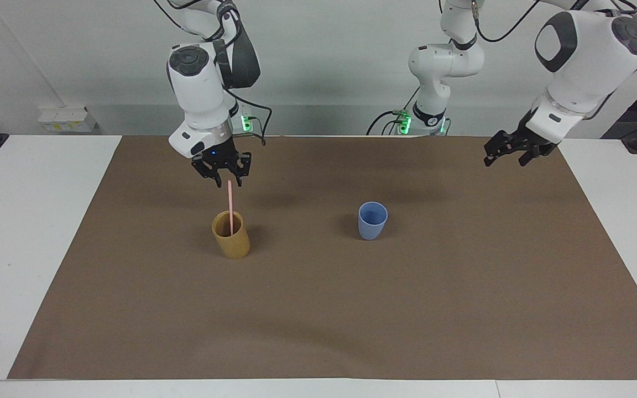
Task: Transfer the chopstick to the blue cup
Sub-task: 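Release the blue cup with the left gripper and withdraw it, then grasp the pink chopstick with the right gripper and lift it out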
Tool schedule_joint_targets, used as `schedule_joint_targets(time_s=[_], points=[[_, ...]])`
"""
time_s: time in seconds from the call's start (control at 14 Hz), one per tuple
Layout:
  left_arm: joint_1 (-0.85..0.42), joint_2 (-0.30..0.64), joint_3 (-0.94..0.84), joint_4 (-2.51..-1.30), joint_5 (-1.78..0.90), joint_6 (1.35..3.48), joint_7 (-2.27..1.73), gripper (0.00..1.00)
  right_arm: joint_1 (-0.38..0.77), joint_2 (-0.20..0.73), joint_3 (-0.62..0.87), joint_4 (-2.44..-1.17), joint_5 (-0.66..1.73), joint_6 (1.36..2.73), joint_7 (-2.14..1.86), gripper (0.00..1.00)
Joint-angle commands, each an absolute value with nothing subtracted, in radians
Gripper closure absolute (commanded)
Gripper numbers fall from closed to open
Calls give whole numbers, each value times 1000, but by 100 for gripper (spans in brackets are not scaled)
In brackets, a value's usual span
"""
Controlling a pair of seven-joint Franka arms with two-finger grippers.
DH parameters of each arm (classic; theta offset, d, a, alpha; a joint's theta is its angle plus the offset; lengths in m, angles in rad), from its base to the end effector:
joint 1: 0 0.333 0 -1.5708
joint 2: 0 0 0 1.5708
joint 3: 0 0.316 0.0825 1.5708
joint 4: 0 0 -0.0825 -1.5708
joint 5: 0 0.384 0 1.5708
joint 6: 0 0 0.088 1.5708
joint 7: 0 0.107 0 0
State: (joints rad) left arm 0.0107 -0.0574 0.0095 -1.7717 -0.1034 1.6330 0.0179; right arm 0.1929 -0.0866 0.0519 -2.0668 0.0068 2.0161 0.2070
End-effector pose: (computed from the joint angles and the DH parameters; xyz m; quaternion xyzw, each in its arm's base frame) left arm 0.5353 0.0005 0.5667 0.9978 0.0064 -0.0396 0.0524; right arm 0.5157 0.1298 0.4739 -0.9997 -0.0174 -0.0172 0.0048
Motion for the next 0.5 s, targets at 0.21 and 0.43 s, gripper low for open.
schedule_joint_targets(time_s=[0.21, 0.43], points=[[18, -58, -6, -1740, -72, 1601, 55, 0, 193, -117, 51, -2100, 17, 2068, 212, 57], [8, -57, -12, -1724, -51, 1611, 161, 0, 193, -118, 51, -2100, 17, 2062, 210, 70]])
